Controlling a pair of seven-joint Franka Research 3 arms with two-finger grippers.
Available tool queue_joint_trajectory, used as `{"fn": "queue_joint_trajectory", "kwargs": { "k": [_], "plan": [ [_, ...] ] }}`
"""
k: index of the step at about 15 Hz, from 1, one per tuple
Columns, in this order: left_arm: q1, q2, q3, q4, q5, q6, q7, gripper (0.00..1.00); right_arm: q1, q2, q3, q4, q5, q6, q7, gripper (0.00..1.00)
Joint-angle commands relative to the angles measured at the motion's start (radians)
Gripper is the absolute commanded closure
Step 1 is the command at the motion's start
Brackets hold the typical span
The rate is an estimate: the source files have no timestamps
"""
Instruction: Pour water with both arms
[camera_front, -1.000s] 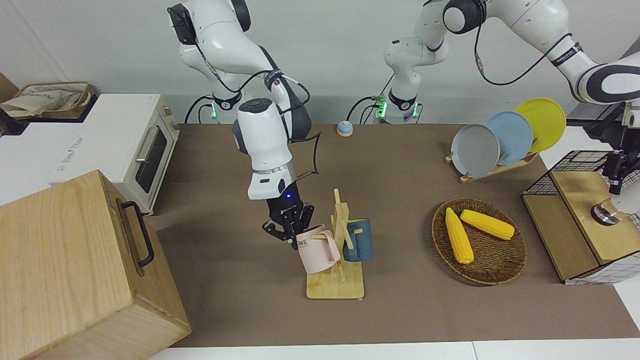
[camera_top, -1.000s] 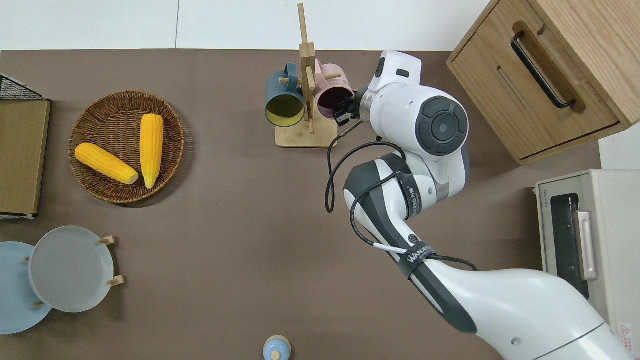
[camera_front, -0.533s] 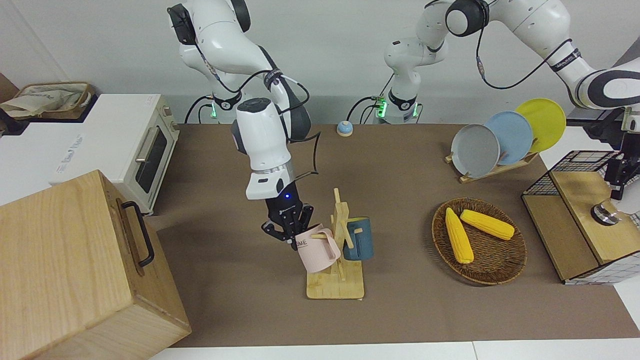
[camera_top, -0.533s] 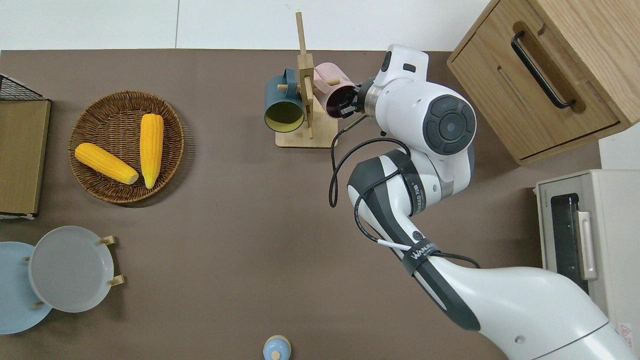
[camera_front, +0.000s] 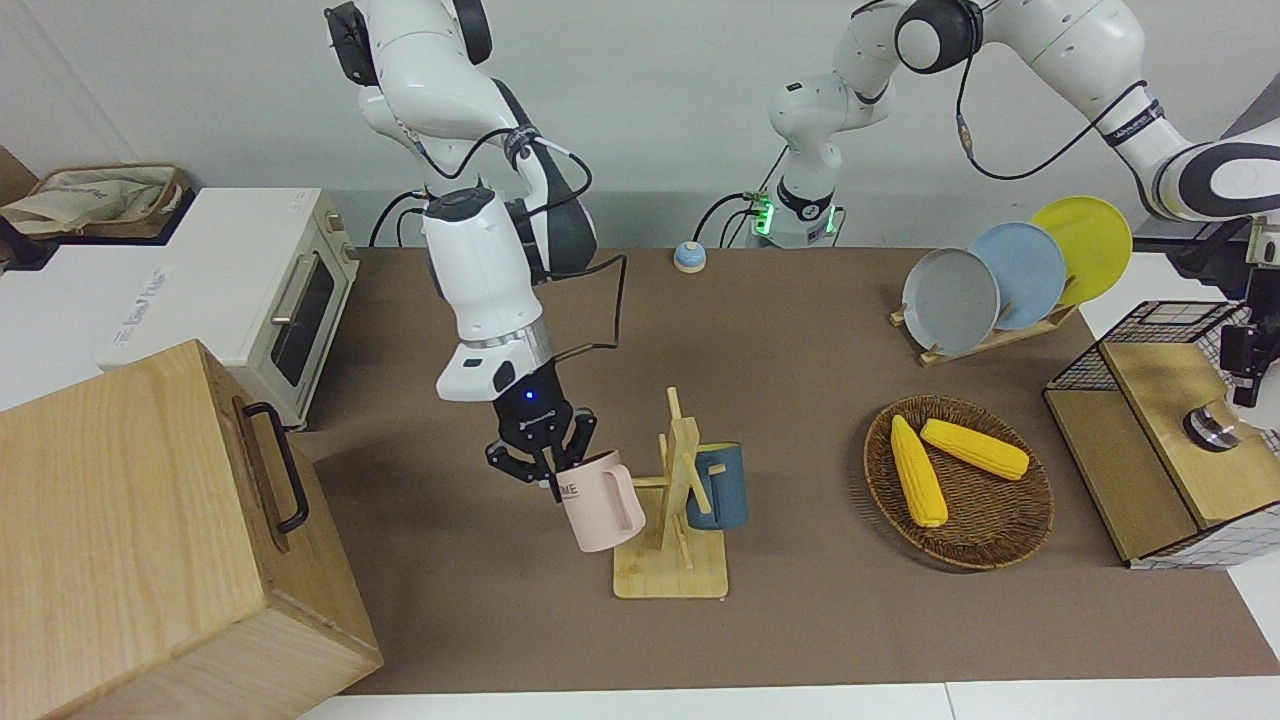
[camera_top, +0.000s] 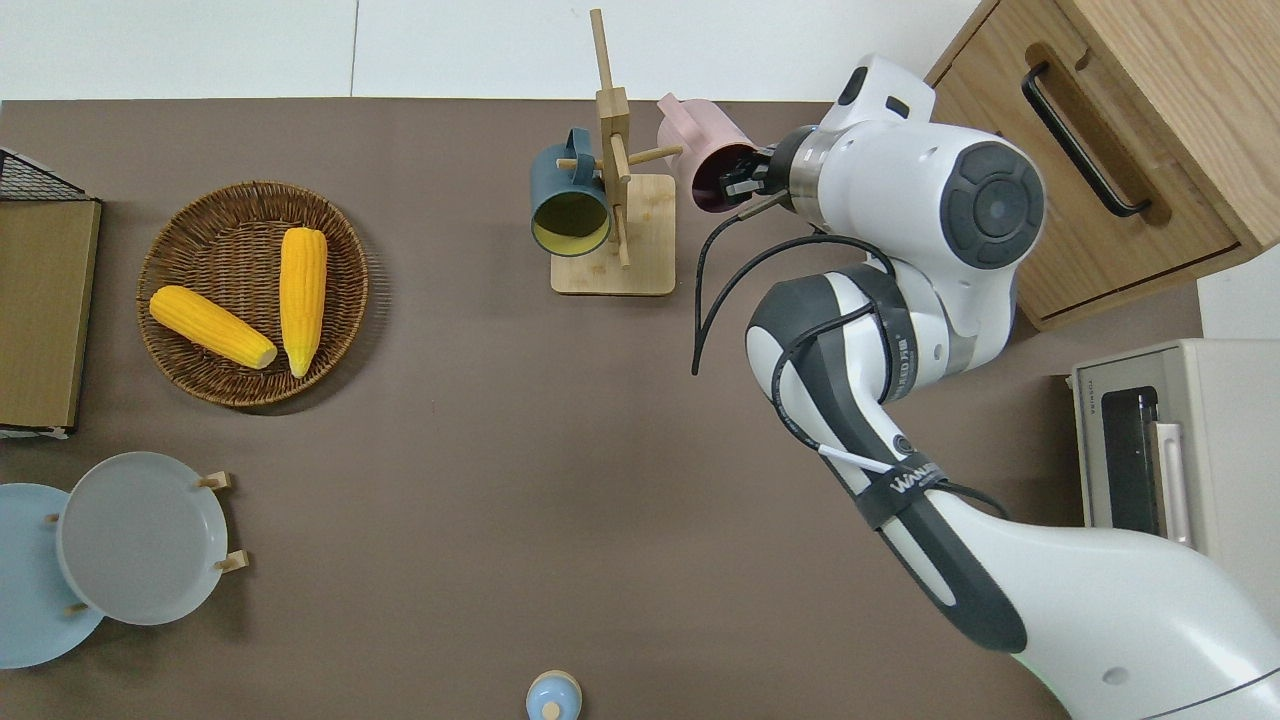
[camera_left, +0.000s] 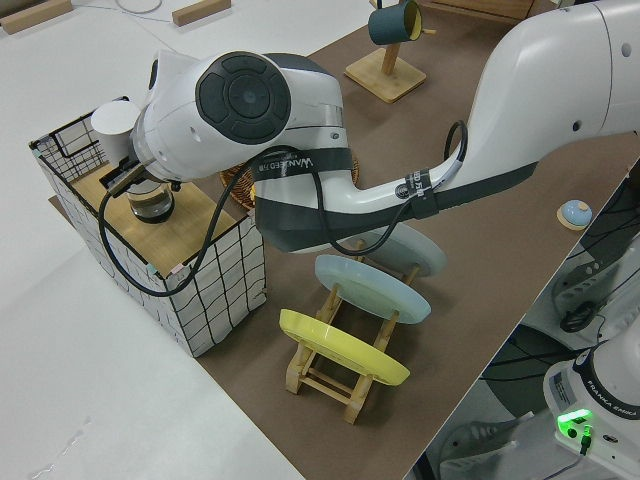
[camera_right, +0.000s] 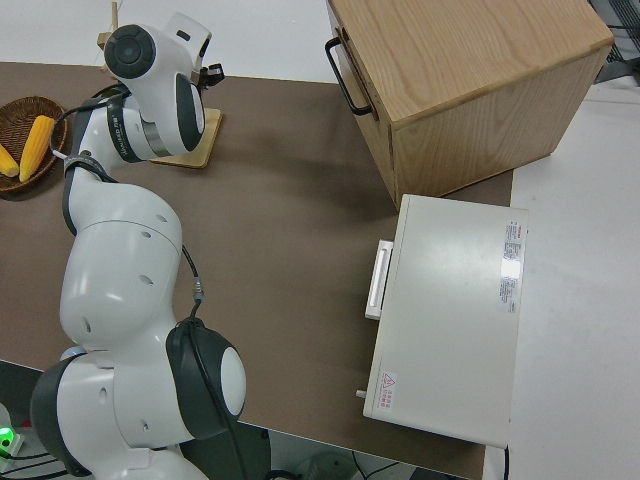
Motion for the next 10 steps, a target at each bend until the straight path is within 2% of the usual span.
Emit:
{"fn": "queue_joint_trajectory", "kwargs": {
  "k": [1, 4, 8, 10],
  "plan": [
    [0.008, 0.023, -0.002, 0.059, -0.008, 0.021, 0.01, 0.97, -0.058, -0.045, 0.016, 0.0, 0.016, -0.073, 0.007, 1.0],
    [0.012, 0.017, 0.006, 0.065, 0.021, 0.012, 0.007, 0.97, -0.091, -0.062, 0.016, 0.0, 0.013, -0.132, -0.035, 1.0],
    [0.002, -0.001, -0.003, 0.11, 0.189, -0.029, -0.167, 0.97, -0.118, -0.084, 0.017, -0.002, 0.01, -0.188, -0.066, 1.0],
    [0.0, -0.026, -0.004, 0.147, 0.26, -0.108, -0.252, 0.97, -0.116, -0.105, 0.013, -0.008, -0.002, -0.33, -0.092, 1.0]
  ]
}}
